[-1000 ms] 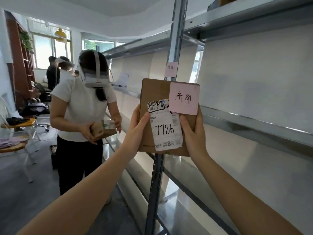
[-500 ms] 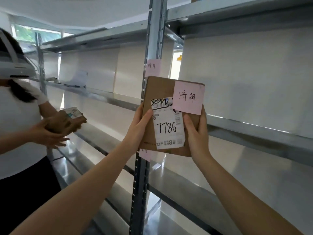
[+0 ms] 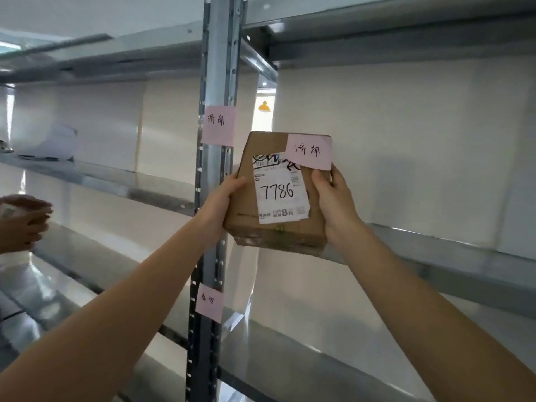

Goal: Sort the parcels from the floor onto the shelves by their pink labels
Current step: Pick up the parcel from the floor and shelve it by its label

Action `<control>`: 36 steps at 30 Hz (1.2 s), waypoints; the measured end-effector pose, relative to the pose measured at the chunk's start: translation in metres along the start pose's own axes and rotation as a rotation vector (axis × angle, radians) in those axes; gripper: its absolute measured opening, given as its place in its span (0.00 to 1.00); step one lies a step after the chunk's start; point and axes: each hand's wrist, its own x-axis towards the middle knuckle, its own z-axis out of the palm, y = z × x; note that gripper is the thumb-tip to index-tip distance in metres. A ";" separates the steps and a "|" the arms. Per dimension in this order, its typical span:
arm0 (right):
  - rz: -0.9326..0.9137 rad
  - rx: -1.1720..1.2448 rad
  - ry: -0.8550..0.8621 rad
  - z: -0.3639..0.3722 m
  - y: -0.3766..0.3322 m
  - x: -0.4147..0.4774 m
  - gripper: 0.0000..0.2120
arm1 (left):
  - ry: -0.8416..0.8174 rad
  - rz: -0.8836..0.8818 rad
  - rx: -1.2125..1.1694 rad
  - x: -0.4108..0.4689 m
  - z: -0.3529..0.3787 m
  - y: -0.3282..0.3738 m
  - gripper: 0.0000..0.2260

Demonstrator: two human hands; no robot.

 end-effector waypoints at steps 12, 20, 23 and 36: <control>0.473 -0.142 0.089 -0.007 -0.003 0.034 0.13 | -0.105 -0.175 -0.085 0.058 -0.005 -0.010 0.11; -0.260 -0.444 0.381 0.006 -0.005 0.004 0.11 | -0.116 -0.040 -0.135 0.076 -0.004 -0.024 0.11; -0.539 -0.881 0.046 0.044 -0.006 -0.026 0.16 | -0.135 0.252 0.232 0.090 -0.005 -0.036 0.10; -0.463 -1.304 0.085 0.021 -0.003 -0.017 0.23 | -0.183 0.957 1.044 0.086 -0.037 -0.029 0.21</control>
